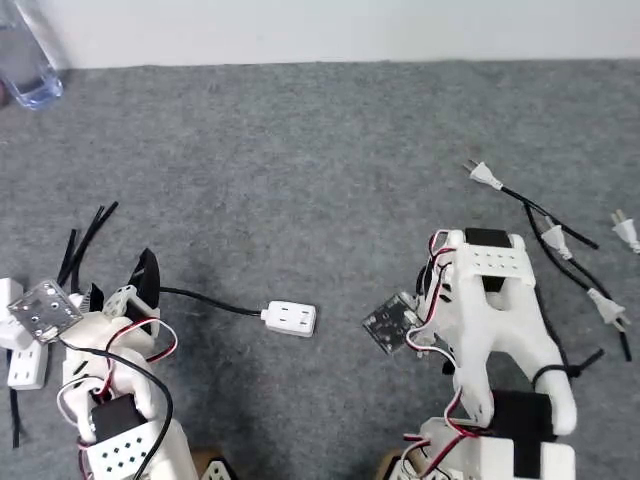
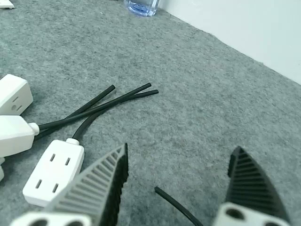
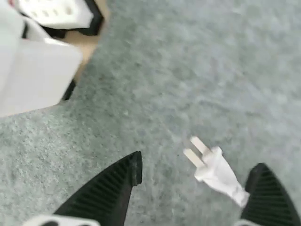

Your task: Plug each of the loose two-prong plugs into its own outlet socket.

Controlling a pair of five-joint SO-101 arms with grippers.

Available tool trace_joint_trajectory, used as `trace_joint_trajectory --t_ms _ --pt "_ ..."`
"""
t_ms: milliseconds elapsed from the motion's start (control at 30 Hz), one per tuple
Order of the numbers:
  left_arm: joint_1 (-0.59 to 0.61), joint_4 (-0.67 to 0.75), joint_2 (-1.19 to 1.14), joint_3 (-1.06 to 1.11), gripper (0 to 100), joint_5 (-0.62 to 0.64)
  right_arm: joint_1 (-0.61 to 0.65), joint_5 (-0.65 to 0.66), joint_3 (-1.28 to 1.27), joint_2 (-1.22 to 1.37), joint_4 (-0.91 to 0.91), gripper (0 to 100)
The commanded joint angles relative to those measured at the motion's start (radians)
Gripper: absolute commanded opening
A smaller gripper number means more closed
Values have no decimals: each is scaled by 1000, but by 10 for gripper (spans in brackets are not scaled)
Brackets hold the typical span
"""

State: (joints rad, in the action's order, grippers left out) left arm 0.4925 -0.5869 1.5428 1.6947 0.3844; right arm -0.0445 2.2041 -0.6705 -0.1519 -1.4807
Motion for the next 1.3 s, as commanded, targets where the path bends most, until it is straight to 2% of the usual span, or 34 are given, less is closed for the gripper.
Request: trace_joint_trajectory --t_ms 0,267,567,1033,1200,1267 --pt "-2 -9 0 -5 326 -8 1 130 -11 -28 13 236" --pt "-2 -23 0 -5 326 -8 -56 249 -18 15 120 244" --pt "-43 -52 5 -5 326 -9 -51 249 -6 156 278 245" --pt "-51 -57 5 -5 326 -11 -48 247 155 156 193 247" --pt "-52 -57 5 -5 326 -11 -22 186 186 166 157 342" --pt "-52 -57 5 -5 326 -11 -30 178 187 166 182 345"
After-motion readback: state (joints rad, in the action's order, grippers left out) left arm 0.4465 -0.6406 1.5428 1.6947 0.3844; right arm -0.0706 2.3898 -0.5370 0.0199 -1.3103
